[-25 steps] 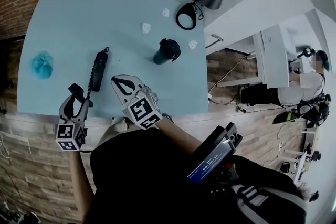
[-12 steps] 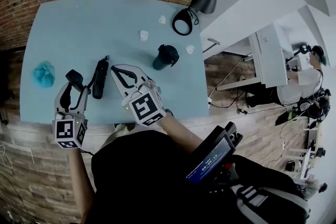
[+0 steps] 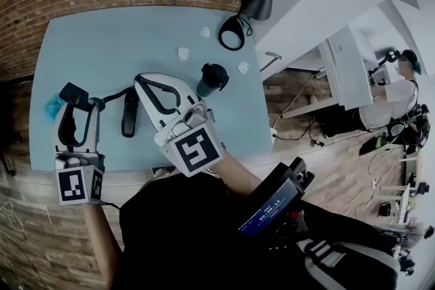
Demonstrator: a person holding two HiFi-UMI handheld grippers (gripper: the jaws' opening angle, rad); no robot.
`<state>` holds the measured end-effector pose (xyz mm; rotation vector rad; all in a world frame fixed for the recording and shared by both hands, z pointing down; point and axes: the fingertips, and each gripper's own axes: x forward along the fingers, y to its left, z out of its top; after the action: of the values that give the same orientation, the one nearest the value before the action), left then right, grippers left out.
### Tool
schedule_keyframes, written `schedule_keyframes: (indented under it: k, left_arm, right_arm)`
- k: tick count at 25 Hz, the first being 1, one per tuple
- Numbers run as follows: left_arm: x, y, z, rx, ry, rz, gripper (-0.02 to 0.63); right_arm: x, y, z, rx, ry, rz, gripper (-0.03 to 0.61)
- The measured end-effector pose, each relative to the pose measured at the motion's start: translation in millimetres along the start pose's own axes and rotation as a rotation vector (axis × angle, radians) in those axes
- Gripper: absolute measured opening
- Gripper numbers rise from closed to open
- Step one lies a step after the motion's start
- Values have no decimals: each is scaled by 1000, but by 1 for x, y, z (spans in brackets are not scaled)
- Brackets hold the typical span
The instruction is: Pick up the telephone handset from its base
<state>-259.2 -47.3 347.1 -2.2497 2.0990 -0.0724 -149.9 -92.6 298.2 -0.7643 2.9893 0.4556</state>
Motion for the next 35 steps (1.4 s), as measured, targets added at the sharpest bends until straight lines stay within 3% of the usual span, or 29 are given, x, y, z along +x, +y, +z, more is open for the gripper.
schedule_keyframes:
  k: [6,10,13,21,26,35]
  left_arm:
    - [-7,-5,75,93,-152,31,259]
    - [-21,-16,118,134,-264,42,259]
    - [-28,-21,131,169,-307,47,259]
    - [-36,-23,98,184,-219,32,260]
    - [-40,-17,72,161,-191,47,259]
    - [-36,-18,34,112,-143,41,259]
  right_arm:
    - [-7,-7,34,-134,-78,-13,8]
    - [-12,-8,44,-104,-116,-22,8]
    - [-11,-5,45,-92,-129,-18,8]
    - [-11,11,50,-45,-164,5,8]
    - [-13,22,46,-107,-197,-45,8]
    - [-6,40,10,-68,-122,-1,8]
